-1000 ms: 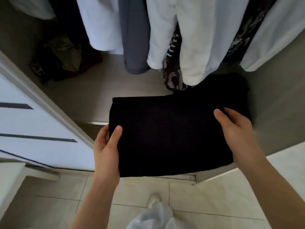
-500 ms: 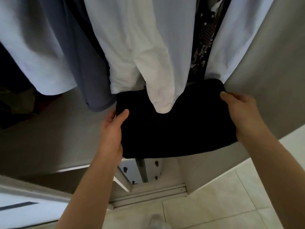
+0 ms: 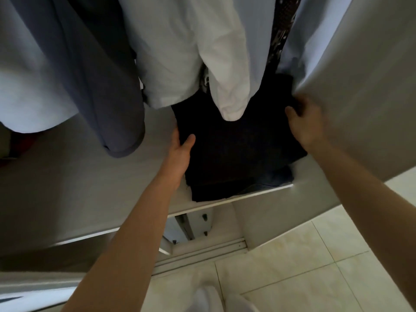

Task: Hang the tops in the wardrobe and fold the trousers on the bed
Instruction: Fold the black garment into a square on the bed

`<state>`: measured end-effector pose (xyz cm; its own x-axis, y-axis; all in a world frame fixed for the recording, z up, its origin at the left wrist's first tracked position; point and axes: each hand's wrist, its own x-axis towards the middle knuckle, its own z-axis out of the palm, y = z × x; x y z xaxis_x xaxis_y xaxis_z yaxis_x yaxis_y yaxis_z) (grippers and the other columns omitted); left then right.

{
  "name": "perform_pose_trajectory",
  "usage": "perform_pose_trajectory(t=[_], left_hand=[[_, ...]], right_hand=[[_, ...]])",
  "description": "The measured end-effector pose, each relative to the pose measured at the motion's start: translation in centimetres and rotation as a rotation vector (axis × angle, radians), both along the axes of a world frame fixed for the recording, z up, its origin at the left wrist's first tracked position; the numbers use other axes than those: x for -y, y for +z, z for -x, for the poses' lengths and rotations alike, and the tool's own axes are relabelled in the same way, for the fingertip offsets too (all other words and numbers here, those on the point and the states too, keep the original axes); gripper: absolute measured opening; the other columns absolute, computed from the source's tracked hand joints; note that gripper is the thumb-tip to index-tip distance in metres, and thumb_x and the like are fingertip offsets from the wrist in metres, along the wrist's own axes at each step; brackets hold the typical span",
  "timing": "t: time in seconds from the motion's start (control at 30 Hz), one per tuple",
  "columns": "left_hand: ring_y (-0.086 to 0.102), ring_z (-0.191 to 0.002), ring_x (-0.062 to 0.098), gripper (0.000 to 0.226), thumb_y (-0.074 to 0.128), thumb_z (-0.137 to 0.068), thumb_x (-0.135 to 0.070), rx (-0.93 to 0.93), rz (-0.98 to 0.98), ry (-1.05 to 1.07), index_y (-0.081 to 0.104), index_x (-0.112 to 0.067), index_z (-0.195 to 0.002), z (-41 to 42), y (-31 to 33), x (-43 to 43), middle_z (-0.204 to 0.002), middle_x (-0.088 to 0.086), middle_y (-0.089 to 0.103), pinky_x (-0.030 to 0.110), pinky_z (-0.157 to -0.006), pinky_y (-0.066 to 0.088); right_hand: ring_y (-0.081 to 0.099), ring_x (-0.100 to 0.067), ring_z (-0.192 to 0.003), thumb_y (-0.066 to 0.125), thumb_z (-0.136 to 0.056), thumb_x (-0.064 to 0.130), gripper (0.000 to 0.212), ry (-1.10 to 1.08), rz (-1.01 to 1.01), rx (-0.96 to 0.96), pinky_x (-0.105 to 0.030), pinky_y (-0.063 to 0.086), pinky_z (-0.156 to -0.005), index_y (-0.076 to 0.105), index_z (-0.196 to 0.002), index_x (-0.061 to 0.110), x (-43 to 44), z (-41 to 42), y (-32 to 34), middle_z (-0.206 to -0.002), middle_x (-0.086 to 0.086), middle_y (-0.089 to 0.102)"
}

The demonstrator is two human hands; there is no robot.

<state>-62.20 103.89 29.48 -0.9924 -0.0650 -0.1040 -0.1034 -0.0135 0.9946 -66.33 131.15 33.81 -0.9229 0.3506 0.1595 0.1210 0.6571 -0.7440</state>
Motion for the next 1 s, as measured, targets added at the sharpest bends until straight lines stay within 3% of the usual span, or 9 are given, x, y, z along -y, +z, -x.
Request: perform_pose_trajectory(t=[0.1,0.2,0.3,0.53,0.7,0.8,0.9,0.93,1.0], left_hand=[[0.047,-0.131,0.016,0.057,0.052,-0.101,-0.016,0.116,0.102,0.050,0.030,-0.020,-0.153,-1.7,-3.9,-0.1,-0.149,0.002,0.044,0.029,-0.108,0.038],[0.059,-0.104,0.011,0.060,0.064,-0.094,-0.022,0.234,0.029,0.184,0.039,-0.018,-0.148,-3.7,-6.0,-0.1,-0.134,0.004,0.056,0.022,-0.086,0.051],[0.061,-0.087,-0.003,0.058,0.071,-0.089,-0.018,0.194,0.030,0.235,0.047,-0.015,-0.141,-4.8,-6.9,-0.4,-0.106,-0.007,0.063,0.010,-0.066,0.052],[0.068,-0.096,0.007,0.025,0.073,-0.085,-0.012,0.045,-0.013,0.425,0.067,-0.018,-0.109,-5.7,-7.2,-1.1,-0.095,-0.010,0.072,0.020,-0.081,0.052],[0.063,-0.110,0.011,0.039,0.066,-0.093,-0.019,-0.015,0.141,0.303,0.052,-0.021,-0.129,-7.5,-9.2,-1.8,-0.112,-0.009,0.067,0.017,-0.089,0.053],[0.051,-0.124,-0.002,0.066,0.071,-0.089,-0.019,-0.082,0.193,0.183,0.037,-0.029,-0.144,-8.5,-9.8,-2.1,-0.134,-0.016,0.055,0.014,-0.102,0.043],[0.036,-0.126,-0.018,0.073,0.068,-0.091,-0.020,-0.104,0.298,0.189,0.028,-0.032,-0.152,-9.2,-10.4,-2.5,-0.143,-0.019,0.040,0.005,-0.104,0.031],[0.035,-0.126,-0.019,0.073,0.066,-0.093,-0.022,-0.111,0.334,0.196,0.025,-0.033,-0.153,-9.3,-10.5,-2.6,-0.145,-0.014,0.037,0.004,-0.103,0.030],[0.040,-0.132,-0.002,0.071,0.062,-0.095,-0.027,-0.115,0.372,0.201,0.024,-0.031,-0.154,-9.5,-10.8,-2.9,-0.148,-0.003,0.036,0.014,-0.108,0.034]], right_hand=[[0.053,-0.039,-0.118,0.054,-0.096,0.024,0.042,0.075,-0.117,0.163,-0.040,0.039,-0.099,0.048,-0.133,0.004,0.0,-1.0,-4.7,-0.128,-0.022,0.058],[0.055,-0.041,-0.114,0.051,-0.098,0.026,0.043,0.046,-0.113,0.117,-0.039,0.042,-0.093,0.045,-0.134,0.003,-0.2,-2.5,-6.9,-0.126,-0.024,0.058],[0.057,-0.043,-0.107,0.052,-0.097,0.026,0.045,0.030,-0.131,0.052,-0.039,0.044,-0.086,0.042,-0.135,0.006,-0.3,-4.2,-8.0,-0.122,-0.024,0.060],[0.056,-0.037,-0.112,0.056,-0.094,0.018,0.041,0.107,-0.164,-0.086,-0.037,0.040,-0.095,0.048,-0.133,0.005,-1.2,-6.3,-8.0,-0.123,-0.019,0.060],[0.053,-0.038,-0.112,0.046,-0.100,0.025,0.048,0.180,-0.387,-0.093,-0.043,0.045,-0.090,0.037,-0.144,0.008,-1.1,-7.8,-9.7,-0.138,-0.019,0.043],[0.054,-0.038,-0.112,0.042,-0.101,0.026,0.049,0.187,-0.427,-0.083,-0.044,0.049,-0.085,0.034,-0.146,0.009,-1.3,-7.8,-10.3,-0.143,-0.017,0.039],[0.052,-0.038,-0.116,0.040,-0.102,0.026,0.050,0.182,-0.447,-0.038,-0.044,0.049,-0.086,0.031,-0.148,0.007,-1.3,-7.6,-10.8,-0.143,-0.018,0.039],[0.051,-0.037,-0.118,0.039,-0.102,0.026,0.051,0.177,-0.451,-0.021,-0.044,0.048,-0.088,0.030,-0.148,0.007,-1.3,-7.6,-11.0,-0.144,-0.018,0.039],[0.050,-0.038,-0.120,0.039,-0.102,0.026,0.052,0.165,-0.452,0.003,-0.045,0.047,-0.090,0.028,-0.149,0.007,-1.1,-7.5,-11.3,-0.143,-0.018,0.040]])
